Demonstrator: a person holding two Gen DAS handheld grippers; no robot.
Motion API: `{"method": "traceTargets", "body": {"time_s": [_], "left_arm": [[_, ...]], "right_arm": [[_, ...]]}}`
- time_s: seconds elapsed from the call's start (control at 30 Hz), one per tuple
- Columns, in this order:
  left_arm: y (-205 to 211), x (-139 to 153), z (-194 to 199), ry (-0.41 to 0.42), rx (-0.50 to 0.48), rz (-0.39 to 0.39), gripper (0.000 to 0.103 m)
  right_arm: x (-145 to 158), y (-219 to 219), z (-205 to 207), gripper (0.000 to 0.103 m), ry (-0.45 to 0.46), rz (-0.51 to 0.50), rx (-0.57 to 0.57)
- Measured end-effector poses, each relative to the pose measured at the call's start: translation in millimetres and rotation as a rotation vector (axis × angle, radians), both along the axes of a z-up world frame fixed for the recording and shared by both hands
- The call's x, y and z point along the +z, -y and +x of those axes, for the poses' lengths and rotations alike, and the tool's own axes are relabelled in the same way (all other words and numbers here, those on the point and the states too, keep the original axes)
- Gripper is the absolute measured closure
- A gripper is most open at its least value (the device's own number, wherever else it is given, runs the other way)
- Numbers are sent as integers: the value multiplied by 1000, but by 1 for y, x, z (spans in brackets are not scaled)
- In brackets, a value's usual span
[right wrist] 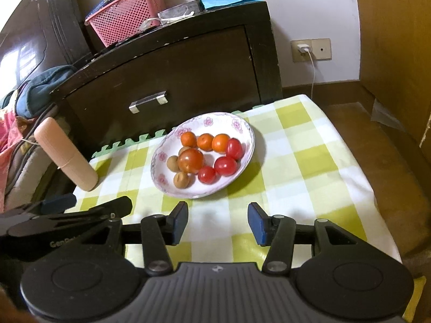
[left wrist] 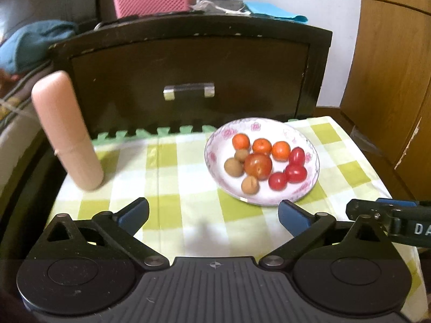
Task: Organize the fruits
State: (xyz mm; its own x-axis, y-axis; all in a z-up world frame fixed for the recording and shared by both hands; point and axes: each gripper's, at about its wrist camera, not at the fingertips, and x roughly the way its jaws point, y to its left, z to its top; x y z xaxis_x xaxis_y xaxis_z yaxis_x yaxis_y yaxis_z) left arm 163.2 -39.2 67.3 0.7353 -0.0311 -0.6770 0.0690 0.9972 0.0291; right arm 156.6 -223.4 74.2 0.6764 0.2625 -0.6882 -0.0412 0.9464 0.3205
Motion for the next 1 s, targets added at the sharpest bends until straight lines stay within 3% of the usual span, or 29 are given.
{"method": "traceTargets", "body": {"time_s": [0.33,1.0], "left_arm": [[-9,-2,-35,-21,21,-20,0],[-15,-2,-87,-83,15,23,0]], "right_arm": [[-1,-11,-36,54,-22,7,21],[-7,-27,-92,54,-45,-34,52]]}}
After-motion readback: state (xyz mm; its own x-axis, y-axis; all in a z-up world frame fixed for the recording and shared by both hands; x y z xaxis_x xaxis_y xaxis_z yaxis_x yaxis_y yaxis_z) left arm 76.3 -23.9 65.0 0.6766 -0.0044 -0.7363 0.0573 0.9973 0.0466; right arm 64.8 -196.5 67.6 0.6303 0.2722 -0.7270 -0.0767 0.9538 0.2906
